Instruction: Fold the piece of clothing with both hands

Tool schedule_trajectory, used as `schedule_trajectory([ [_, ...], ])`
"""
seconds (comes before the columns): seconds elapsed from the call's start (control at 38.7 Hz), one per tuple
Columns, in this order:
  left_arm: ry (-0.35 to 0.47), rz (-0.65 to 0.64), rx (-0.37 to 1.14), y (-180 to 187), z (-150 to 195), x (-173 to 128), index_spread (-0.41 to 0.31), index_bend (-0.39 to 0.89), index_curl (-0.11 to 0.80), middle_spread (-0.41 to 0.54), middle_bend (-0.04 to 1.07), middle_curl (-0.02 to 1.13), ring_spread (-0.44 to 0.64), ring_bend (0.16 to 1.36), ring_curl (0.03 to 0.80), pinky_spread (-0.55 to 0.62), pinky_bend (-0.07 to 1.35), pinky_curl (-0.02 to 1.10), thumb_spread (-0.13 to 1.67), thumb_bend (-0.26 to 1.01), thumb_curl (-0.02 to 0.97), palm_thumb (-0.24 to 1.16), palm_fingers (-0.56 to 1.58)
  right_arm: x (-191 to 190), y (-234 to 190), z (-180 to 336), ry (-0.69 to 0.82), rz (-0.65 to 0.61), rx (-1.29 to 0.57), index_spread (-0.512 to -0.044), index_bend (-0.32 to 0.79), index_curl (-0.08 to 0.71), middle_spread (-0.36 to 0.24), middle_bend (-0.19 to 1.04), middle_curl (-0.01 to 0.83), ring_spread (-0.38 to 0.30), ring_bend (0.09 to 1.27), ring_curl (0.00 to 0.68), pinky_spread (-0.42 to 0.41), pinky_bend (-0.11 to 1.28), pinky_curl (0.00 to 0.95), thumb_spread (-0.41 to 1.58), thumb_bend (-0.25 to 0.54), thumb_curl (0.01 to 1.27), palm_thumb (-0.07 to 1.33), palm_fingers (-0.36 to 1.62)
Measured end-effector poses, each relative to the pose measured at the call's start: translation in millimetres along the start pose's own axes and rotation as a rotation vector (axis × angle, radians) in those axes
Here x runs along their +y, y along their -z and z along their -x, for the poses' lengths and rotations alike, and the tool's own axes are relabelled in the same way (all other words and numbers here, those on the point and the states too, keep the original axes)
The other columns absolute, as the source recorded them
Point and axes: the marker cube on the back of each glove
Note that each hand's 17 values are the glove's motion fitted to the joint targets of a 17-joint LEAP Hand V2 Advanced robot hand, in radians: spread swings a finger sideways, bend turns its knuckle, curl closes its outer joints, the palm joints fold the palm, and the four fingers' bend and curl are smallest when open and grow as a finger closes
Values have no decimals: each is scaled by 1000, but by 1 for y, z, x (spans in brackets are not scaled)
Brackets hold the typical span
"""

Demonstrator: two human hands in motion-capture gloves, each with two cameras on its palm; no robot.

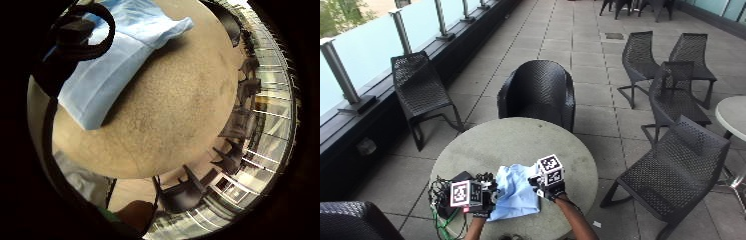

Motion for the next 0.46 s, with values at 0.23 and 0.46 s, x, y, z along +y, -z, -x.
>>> schedule_trajectory([
  [0.23,-118,22,-118,-25,-45,0,-108,167,351,12,182,360,160,507,313,351,246,371,1535,154,319,529,554,52,39,-100,-489,-368,19,-345,159,313,-160,199,410,-126,260,327,80,452,325,1151,-15,498,767,511],
  [0.46,-181,43,-147,-28,-69,2,-125,175,367,2,173,359,142,486,312,351,207,368,1514,121,322,486,576,72,38,-105,-537,-461,-91,-349,151,319,-125,191,399,-76,245,327,126,421,321,1334,-1,449,758,516],
])
